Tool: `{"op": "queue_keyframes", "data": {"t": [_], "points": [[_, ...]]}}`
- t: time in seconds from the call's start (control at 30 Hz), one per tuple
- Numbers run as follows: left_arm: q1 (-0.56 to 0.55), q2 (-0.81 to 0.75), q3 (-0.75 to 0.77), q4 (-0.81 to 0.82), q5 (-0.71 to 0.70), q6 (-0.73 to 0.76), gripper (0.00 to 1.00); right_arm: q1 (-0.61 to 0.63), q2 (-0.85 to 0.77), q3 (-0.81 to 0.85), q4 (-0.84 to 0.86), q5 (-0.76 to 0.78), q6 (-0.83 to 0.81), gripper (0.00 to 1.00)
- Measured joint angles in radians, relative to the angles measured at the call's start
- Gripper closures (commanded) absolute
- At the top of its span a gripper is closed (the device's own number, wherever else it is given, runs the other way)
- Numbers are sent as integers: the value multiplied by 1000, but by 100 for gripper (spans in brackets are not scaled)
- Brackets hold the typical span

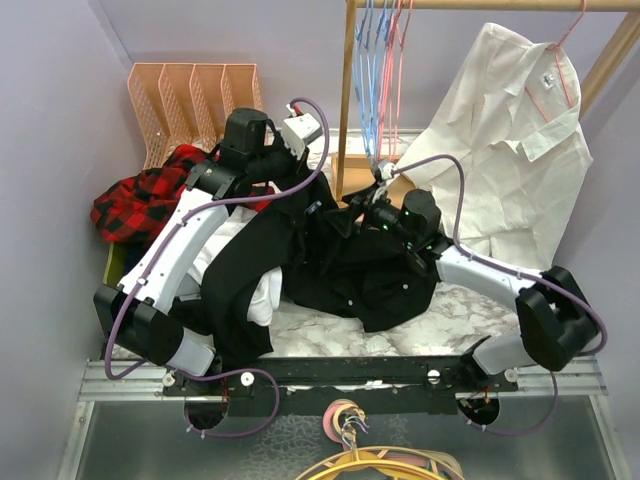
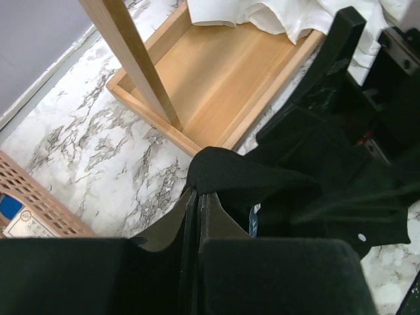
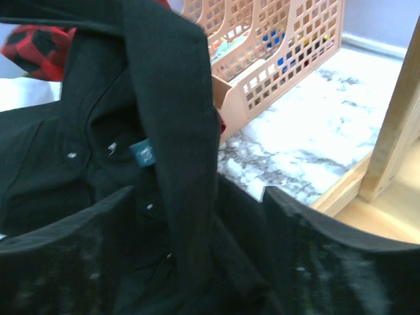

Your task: Place the shirt on the hanger

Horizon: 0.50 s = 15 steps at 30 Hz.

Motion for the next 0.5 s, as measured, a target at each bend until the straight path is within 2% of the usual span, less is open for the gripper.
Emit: {"op": "queue_keyframes", "data": {"t": [0.07,0.13,0.17,0.2,0.27,0.33,0.4,0.5], "points": [[0,-4,-10,0,25,5,99,0,38,34,13,-10,7,61],[0,-10,-24,-4,46,15,96,0,68,60,31,-19,9,89],[0,-11,-29,-8,53,21,93,0,75,67,35,-19,10,97],[0,-13,-33,-13,56,27,88,0,79,69,40,-18,15,99],[0,-14,-39,-28,55,46,62,0,78,69,44,2,13,99],[0,-15,-40,-44,46,66,44,0,76,69,36,51,11,99],[0,-16,-39,-63,26,80,37,2,69,69,16,104,6,99],[0,-13,-13,-122,2,93,36,2,50,68,-18,191,2,99]]}}
